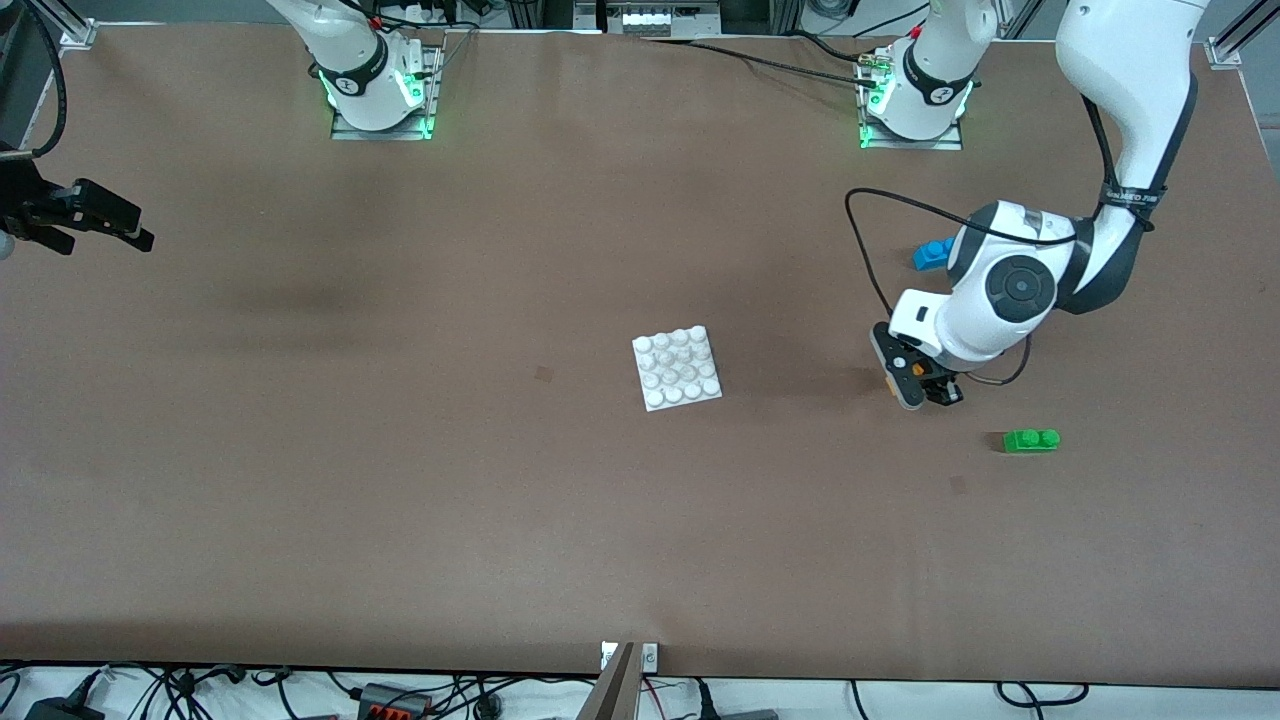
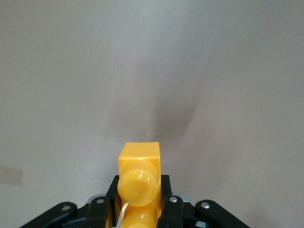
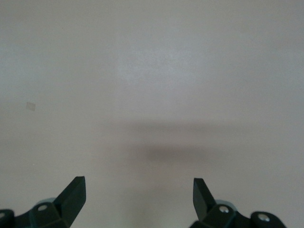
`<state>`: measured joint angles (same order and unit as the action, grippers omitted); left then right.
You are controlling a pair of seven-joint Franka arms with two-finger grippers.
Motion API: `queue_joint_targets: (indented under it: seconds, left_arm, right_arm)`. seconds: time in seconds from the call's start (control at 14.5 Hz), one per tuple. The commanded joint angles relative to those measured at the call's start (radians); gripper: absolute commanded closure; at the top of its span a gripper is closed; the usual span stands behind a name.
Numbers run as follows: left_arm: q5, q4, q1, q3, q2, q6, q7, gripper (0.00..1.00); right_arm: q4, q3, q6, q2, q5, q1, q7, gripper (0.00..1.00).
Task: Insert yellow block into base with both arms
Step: 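Lift and carry the yellow block over the base plate with the left gripper, then lower the yellow block onto the base plate studs and press down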
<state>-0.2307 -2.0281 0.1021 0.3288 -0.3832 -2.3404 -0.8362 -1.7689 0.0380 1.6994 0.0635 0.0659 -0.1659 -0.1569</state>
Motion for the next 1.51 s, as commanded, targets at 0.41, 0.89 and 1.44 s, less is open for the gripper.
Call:
queue_joint_targets:
  seconds: [0.41,0.89,1.44]
  left_arm:
    - [0.014,0.267,-0.174,0.130,-0.146,0.139,0.129,1.00]
    - [0.010,0.417,-0.377,0.128,-0.298,0.141,0.255,1.00]
    - [0.002,0.489,-0.472,0.082,-0.390,0.135,0.298,1.00]
  right_arm:
    - [0.025,0.003,-0.024,-0.010,0.018,-0.006,-0.012,0.00]
    - [0.025,-0.018,-0.035,-0.005,0.011,-0.003,-0.020,0.00]
    - [0.025,-0.012,-0.035,-0.005,0.015,0.006,-0.013,0.00]
